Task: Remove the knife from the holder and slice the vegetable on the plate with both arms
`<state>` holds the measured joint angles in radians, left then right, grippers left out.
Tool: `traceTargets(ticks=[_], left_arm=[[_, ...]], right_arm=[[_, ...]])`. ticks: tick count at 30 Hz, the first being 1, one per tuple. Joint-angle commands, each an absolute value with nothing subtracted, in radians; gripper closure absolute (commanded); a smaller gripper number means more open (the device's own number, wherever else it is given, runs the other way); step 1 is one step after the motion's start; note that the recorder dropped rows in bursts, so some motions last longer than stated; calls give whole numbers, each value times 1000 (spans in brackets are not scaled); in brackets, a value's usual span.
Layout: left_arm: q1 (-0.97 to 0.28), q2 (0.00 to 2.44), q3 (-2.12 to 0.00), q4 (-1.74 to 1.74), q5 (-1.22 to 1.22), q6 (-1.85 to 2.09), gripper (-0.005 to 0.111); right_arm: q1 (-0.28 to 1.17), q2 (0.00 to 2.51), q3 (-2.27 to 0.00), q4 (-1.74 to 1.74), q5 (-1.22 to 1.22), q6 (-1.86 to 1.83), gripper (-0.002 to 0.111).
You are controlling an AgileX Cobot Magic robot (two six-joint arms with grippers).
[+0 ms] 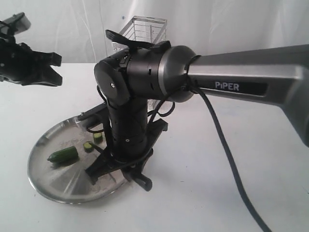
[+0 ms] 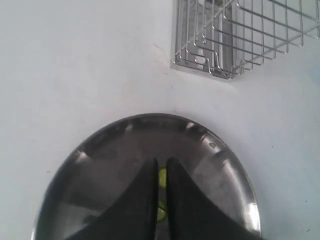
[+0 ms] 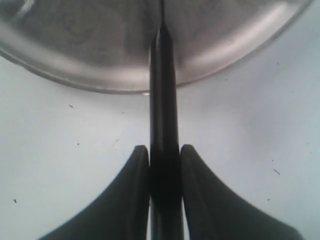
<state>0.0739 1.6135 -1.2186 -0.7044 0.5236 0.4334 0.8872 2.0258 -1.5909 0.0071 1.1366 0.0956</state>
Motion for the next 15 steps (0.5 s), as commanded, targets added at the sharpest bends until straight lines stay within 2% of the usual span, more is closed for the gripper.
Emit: traceTargets(ticks=[1, 8, 15], left_arm=[[93, 1570, -1214, -701, 581, 418, 94], [93, 1490, -1085, -701, 512, 427, 94], [93, 1336, -927, -776, 427, 519, 94]], right_arm=[[888, 2015, -1584, 8, 1045, 108, 108], [885, 2026, -1584, 0, 850, 108, 108], [876, 2098, -1584, 0, 792, 86, 108]])
